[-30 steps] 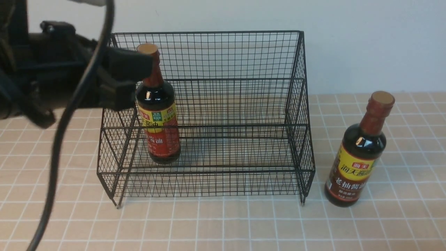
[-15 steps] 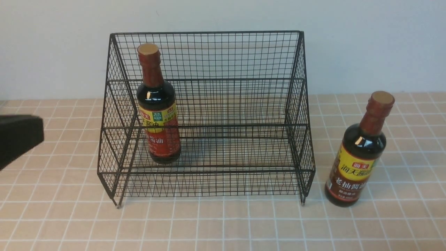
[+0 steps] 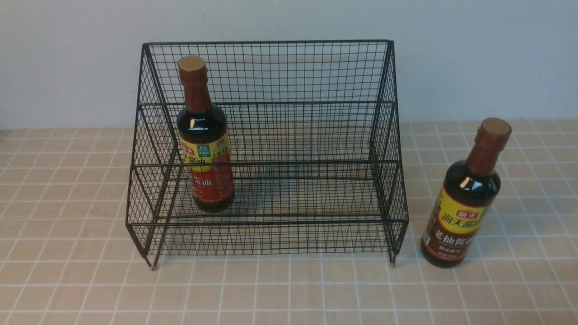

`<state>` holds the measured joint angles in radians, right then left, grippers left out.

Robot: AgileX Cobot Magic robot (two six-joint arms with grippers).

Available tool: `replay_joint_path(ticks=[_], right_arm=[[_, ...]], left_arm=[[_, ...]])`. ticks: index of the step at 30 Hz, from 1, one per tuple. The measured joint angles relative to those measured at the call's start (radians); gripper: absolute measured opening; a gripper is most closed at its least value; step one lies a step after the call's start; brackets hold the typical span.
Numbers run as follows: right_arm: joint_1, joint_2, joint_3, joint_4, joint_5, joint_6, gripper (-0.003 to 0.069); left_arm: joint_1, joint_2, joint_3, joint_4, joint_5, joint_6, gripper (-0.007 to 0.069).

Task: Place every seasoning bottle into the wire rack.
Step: Use the right arm to grab the condiment bottle closest to it

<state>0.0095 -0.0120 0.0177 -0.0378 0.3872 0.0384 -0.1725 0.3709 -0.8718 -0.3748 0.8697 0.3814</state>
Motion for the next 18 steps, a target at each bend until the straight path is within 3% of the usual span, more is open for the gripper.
replay_joint_path(ticks=[3,9,13,18], right_arm=[[0.0,0.0,0.0,0.0,0.0,0.0,-0.0013],[0.0,0.0,0.0,0.0,0.0,0.0,-0.0013],[0.0,0.0,0.0,0.0,0.0,0.0,-0.0013],[0.0,0.0,0.0,0.0,0.0,0.0,-0.0013]], left_arm=[[0.001,-0.019,0.047,0.063,-0.055,-0.035,-0.0007],[0.064,-0.198,0.398,0.271,-0.326,-0.234,-0.0007],[0.113,-0.324,0.648,0.311,-0.46,-0.281,-0.0007],[0.138,-0.38,0.843,0.314,-0.507,-0.286,-0.0007]])
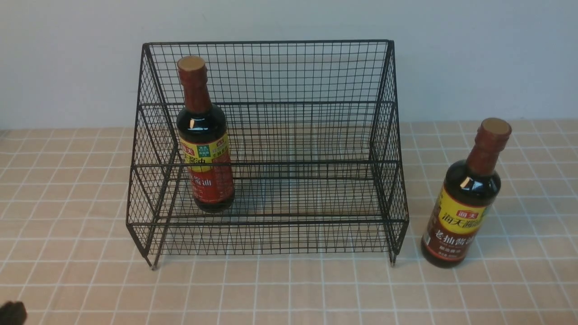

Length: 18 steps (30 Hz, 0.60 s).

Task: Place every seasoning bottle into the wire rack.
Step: Use the right arm to grab the condiment bottle closest to it

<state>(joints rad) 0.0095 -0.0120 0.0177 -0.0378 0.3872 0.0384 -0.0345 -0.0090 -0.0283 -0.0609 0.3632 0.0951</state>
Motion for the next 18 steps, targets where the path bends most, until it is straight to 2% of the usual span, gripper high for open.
replay_joint_path(ticks=[2,18], right_arm=[[0.0,0.0,0.0,0.0,0.0,0.0,-0.0013],[0.0,0.0,0.0,0.0,0.0,0.0,-0.0013]], left_arm=[[0.001,-0.002,0.052,0.002,0.004,-0.001,-0.0007],[0.002,-0.002,0.054,0.004,0.018,-0.005,-0.0007]])
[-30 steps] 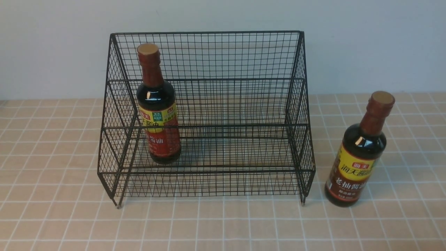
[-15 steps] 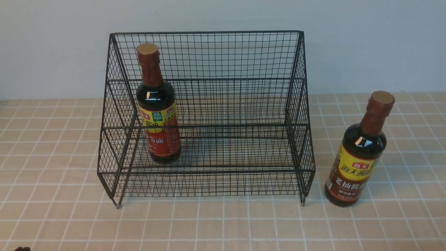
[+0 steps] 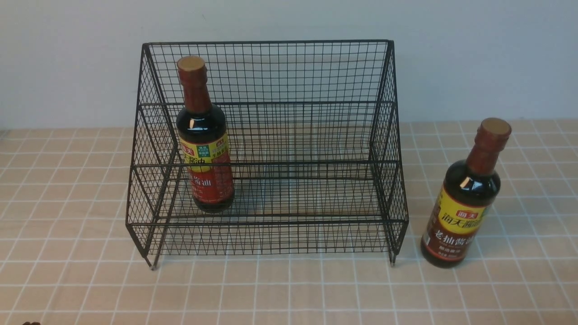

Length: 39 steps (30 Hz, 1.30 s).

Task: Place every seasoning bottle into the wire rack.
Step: Use the right arm to grab the condiment bottle closest to it

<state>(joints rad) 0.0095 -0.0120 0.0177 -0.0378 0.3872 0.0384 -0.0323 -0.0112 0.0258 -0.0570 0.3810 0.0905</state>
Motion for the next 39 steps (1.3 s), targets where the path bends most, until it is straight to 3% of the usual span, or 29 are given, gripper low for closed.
replay_joint_path(ticks=[15,26,31,35,39], right_arm=[[0.0,0.0,0.001,0.006,-0.01,0.001,-0.0013],[0.0,0.0,0.01,0.38,-0.371,0.12,-0.0013],[0.0,0.0,0.01,0.406,-0.396,0.1,-0.0013],[0.001,0.0,0.001,0.449,-0.462,0.156,-0.0013],[0.029,0.034,-0.145,0.349,-0.423,0.163,-0.0013]], left_arm=[[0.0,0.0,0.0,0.0,0.0,0.0,-0.0007],[0.0,0.0,0.0,0.0,0.0,0.0,-0.0007],[0.0,0.0,0.0,0.0,0.0,0.0,-0.0007],[0.0,0.0,0.0,0.0,0.0,0.0,-0.0007],[0.0,0.0,0.0,0.0,0.0,0.0,-0.0007]])
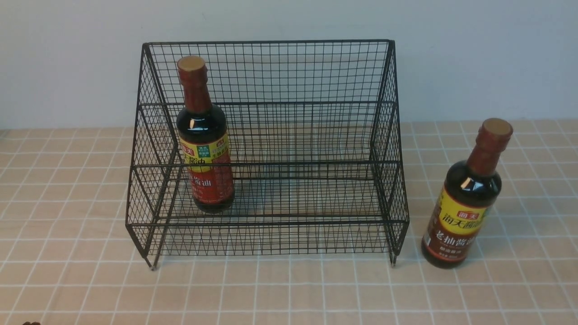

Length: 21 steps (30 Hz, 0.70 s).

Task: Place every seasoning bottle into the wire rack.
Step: Use the right arm to grab the condiment bottle closest to it

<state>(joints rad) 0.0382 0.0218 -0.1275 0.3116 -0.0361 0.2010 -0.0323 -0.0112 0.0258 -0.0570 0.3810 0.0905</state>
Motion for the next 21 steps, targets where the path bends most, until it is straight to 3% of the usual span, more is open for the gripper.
replay_joint_path(ticks=[6,12,16,21], right_arm=[[0.071,0.288,-0.279,-0.165,0.16,-0.002,0.0026],[0.168,0.563,-0.442,-0.224,0.205,-0.048,0.009],[0.229,0.755,-0.537,-0.239,0.191,-0.109,0.0186],[0.242,0.951,-0.61,-0.244,0.177,-0.116,0.0372]], left_arm=[[0.0,0.0,0.0,0.0,0.0,0.0,-0.0007],[0.0,0.0,0.0,0.0,0.0,0.0,-0.0007],[0.0,0.0,0.0,0.0,0.0,0.0,-0.0007],[0.0,0.0,0.0,0.0,0.0,0.0,-0.0007]])
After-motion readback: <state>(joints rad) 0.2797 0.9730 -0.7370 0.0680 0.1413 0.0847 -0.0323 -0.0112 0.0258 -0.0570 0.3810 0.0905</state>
